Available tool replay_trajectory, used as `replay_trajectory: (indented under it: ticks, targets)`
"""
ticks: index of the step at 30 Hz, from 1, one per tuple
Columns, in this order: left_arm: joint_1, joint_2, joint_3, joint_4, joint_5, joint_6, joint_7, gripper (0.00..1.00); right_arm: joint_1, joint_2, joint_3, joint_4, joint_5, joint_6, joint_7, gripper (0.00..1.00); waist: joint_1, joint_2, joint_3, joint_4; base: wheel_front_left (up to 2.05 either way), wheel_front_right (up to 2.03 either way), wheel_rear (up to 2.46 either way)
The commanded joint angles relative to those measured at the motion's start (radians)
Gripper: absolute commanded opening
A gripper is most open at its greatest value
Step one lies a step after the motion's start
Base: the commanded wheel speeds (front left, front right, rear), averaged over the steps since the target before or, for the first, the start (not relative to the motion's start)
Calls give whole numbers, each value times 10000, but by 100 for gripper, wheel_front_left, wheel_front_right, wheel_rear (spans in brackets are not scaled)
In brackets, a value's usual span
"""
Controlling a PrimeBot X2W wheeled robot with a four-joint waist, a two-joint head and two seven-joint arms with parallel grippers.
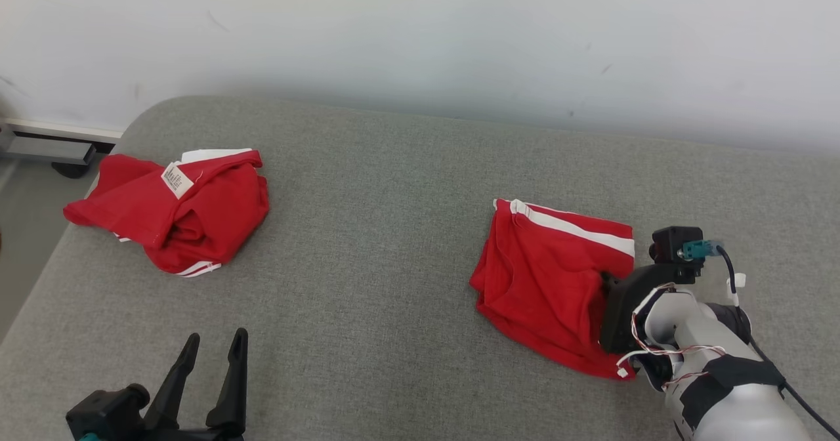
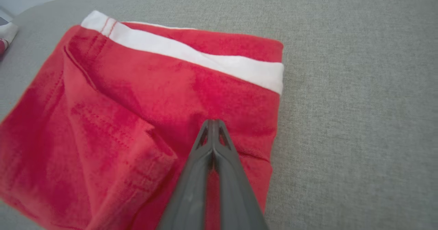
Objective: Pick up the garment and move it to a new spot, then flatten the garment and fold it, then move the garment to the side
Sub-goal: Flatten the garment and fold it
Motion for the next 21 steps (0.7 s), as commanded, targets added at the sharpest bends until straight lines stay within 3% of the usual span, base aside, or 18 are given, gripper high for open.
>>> replay_trajectory:
  ticks: [1, 8, 21]
  targets:
    - [-24, 78, 16, 12, -9, 26, -38, 100, 179, -25, -85, -182, -116, -21, 74, 0, 0, 0, -24, -7, 0, 0, 0]
    - [15, 91, -39, -44, -25, 47, -9, 100, 918, 1, -408, -1494, -447, -21, 980, 0, 0, 0, -46, 28, 0, 0, 0]
    - [-60, 101, -138, -57, -71, 19, 49, 100, 2954, 7, -104, -5493, -220, -21, 2959, 0, 0, 0, -92, 387, 0, 0, 0]
